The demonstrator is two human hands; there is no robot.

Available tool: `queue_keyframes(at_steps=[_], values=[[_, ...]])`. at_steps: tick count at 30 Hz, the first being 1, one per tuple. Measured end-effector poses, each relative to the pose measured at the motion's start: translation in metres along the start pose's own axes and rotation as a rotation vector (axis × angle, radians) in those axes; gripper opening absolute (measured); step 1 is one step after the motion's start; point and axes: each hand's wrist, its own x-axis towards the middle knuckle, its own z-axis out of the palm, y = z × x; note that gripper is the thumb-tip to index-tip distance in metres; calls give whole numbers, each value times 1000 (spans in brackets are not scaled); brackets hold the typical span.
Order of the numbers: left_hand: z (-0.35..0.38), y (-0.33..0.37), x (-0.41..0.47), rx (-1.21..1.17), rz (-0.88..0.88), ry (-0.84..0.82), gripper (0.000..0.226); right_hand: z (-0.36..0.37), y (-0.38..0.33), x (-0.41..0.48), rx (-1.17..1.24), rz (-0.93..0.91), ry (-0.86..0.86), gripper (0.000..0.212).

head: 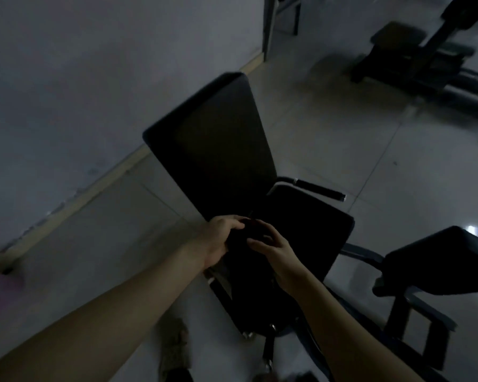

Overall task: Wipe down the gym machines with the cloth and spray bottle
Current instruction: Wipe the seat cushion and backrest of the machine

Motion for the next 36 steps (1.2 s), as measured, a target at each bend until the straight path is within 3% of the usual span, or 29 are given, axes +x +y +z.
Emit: queue_keyframes(at_steps=[2, 5, 8, 11, 13, 15, 18, 20, 24, 26, 30, 36], values=[[-19, 29, 5, 147, 63, -49, 26, 21, -16, 13, -5, -30, 74, 48], [-48, 79, 10, 685, 274, -90, 23, 57, -38, 40, 41, -42, 274, 32], [-72, 132, 3, 1146, 729, 65, 26, 84, -47, 66, 142, -28, 550, 23], [-106, 191, -10, 1331, 1255, 239, 21, 122, -69, 89, 222, -44, 690, 24], [-128, 220, 2, 1392, 1390, 421, 25, 150, -93, 98, 288, -139, 694, 19], [-148, 235, 27, 1397, 1189, 455, 42, 178, -117, 101, 337, -275, 716, 7], [-159, 231, 55, 1174, 711, 131, 60, 210, -139, 99, 211, -525, 772, 25], [-158, 216, 63, 1070, 662, 81, 62, 223, -142, 103, 41, -636, 794, 25], [-155, 203, 69, 947, 755, 211, 54, 218, -119, 126, -369, -691, 934, 22], [-157, 202, 74, 968, 777, 203, 59, 202, -91, 144, -423, -608, 1013, 24], [-160, 197, 76, 944, 817, 190, 67, 162, -25, 174, -305, -270, 1168, 25], [-163, 195, 78, 873, 831, 179, 69, 125, 53, 202, -176, 176, 1261, 32]])
